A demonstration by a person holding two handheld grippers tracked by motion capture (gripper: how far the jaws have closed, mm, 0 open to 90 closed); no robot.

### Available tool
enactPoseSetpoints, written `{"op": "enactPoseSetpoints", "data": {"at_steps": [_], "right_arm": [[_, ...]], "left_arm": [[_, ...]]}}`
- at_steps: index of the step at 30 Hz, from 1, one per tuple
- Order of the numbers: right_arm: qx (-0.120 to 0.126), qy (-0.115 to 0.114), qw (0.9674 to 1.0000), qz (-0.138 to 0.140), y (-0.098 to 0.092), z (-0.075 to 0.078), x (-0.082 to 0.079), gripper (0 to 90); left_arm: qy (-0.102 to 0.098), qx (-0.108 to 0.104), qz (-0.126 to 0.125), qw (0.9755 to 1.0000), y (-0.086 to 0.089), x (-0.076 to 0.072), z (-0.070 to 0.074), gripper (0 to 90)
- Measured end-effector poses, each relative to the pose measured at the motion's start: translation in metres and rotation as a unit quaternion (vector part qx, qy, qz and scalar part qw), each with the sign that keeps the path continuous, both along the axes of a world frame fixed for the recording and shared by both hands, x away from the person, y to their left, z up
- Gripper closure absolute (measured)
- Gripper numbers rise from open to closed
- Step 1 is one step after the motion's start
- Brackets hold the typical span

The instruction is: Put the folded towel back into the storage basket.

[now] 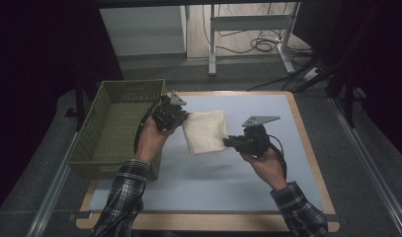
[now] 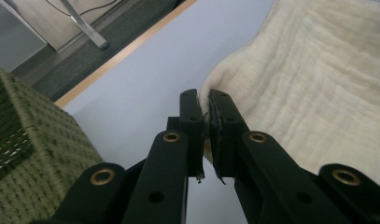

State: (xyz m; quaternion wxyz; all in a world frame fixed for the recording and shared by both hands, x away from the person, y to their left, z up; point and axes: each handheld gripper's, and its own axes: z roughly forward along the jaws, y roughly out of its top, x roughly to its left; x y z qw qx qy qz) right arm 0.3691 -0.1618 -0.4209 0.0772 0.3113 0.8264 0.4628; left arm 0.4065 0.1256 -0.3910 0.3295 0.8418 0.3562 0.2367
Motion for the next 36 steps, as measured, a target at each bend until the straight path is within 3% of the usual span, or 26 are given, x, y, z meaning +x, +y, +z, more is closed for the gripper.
{"op": "enactPoseSetpoints", "data": {"at_steps": [21,36], "right_arm": [[0.004,-0.011,0.9999,0.006,0.053,0.017,0.019,80.9],[0.011,-0.020,0.9993,0.028,0.092,0.029,0.021,80.9]], "left_arm": [[-0.011,0.003,0.043,0.9990,0.051,0.004,0.021,84.7],[-0.021,0.000,0.072,0.9972,0.087,-0.003,0.039,84.8]]}}
